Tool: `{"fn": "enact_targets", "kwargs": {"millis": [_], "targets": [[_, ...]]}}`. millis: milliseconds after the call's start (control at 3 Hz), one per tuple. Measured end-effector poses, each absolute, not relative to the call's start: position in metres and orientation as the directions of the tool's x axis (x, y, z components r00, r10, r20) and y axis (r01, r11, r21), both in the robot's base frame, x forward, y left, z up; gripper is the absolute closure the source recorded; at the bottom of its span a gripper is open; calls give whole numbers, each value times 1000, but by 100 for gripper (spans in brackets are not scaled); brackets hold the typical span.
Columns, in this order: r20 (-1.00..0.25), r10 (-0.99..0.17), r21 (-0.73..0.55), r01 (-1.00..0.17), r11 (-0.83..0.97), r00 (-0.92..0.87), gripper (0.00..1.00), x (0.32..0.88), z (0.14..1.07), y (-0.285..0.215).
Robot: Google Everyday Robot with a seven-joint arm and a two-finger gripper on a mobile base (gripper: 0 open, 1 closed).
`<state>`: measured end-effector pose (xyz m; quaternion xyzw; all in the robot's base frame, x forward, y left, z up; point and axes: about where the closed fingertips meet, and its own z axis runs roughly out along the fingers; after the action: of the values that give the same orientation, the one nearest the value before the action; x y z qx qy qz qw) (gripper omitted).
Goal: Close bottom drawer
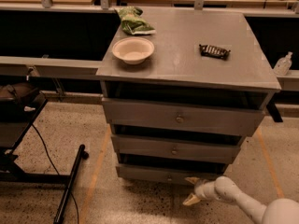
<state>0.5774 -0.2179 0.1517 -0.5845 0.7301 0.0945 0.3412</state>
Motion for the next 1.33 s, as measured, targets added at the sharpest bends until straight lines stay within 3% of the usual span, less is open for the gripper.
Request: {"fn": "enact_targets", "kwargs": {"millis": [333, 1000, 1333], "targets": [[-611, -787, -257, -919, 298, -84, 46, 575, 150, -219], [-631, -772, -243, -927, 285, -71, 92, 558, 140, -224], [-632, -774, -274, -919, 285, -52, 100, 570, 148, -219]]}}
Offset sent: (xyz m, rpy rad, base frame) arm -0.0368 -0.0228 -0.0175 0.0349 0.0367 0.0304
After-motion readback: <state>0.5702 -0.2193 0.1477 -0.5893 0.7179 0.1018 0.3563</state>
